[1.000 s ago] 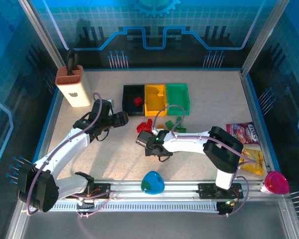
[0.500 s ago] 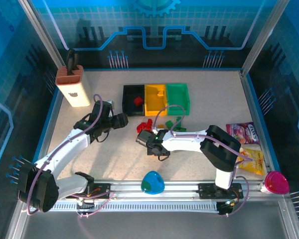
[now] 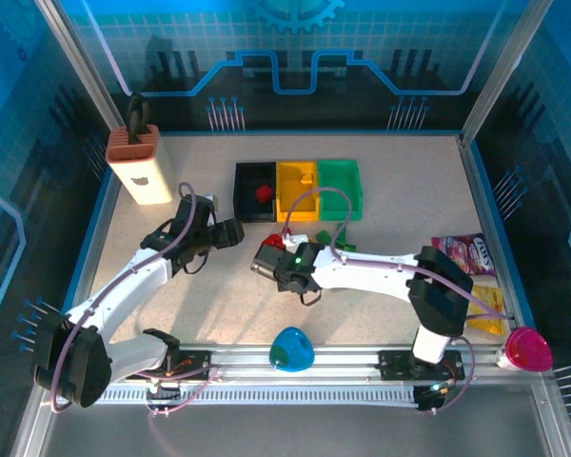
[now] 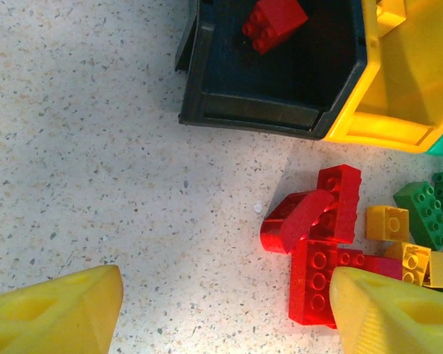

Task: Sort the legos into containers by color
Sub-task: Pick up the lego from the bottom-center of the table, then place the lego in the container.

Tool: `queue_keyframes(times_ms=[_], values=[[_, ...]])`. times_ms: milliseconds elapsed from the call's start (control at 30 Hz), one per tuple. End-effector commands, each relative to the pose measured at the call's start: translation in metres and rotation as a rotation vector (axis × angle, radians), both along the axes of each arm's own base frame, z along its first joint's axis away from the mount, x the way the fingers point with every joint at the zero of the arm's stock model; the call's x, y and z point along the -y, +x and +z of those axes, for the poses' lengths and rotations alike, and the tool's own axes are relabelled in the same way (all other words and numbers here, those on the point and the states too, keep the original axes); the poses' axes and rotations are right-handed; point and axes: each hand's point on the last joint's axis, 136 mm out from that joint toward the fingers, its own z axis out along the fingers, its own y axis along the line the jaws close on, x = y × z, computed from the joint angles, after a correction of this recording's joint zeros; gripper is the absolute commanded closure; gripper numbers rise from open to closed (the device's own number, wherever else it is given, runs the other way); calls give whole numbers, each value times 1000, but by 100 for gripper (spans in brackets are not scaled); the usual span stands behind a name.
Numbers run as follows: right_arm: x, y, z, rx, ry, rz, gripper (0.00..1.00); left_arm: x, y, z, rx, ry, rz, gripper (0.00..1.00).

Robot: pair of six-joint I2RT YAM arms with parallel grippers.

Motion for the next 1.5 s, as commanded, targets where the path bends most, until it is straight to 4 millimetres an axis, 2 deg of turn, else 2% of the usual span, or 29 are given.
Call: queue_keyframes(times_ms=[0, 400, 600, 733, 900, 1100, 1267, 1333, 1400, 1467], values=[[15, 28, 39, 87, -26, 18, 47, 0, -7, 0, 7, -22, 8, 25], [12, 139, 81, 100, 83, 113, 48, 8, -35, -21, -31, -43, -3, 26], [10, 187, 74, 57, 73, 127, 48, 9, -44, -27, -48, -24, -16, 27], [5, 214, 61, 38, 75, 126, 48, 9, -49, -29, -46, -27, -17, 27], [-1, 236, 44, -3, 67, 129, 47, 10, -56, -34, -55, -41, -18, 28], [-5, 253, 25, -25, 45, 111, 46, 9, -62, -36, -60, -41, -21, 29], [4, 258, 28, -11, 18, 66, 41, 10, -62, -31, -48, -42, -25, 29], [9, 259, 33, -1, 13, 50, 31, 11, -62, -30, -44, -45, -29, 29], [10, 258, 38, 6, 14, 47, 14, 12, -62, -29, -42, -47, -31, 29], [9, 255, 48, 18, 22, 56, 8, 13, -61, -28, -39, -46, -33, 29]])
